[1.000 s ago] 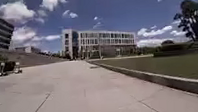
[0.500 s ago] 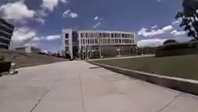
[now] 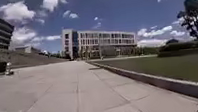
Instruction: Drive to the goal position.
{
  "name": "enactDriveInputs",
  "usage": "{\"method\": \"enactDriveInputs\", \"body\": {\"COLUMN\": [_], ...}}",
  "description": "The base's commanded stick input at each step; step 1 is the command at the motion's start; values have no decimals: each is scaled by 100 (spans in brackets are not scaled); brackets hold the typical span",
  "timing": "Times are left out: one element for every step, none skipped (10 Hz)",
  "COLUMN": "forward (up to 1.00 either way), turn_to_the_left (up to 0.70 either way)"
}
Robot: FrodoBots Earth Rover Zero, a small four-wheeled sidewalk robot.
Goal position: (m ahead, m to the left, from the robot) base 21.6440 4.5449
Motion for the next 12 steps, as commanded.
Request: {"method": "enactDriveInputs", "body": {"forward": [70,70,70,70,70,70,70,70,70,70,70,70], "turn_to_the_left": [2,3,3,3,2,2,2,2,2,2,2,2]}}
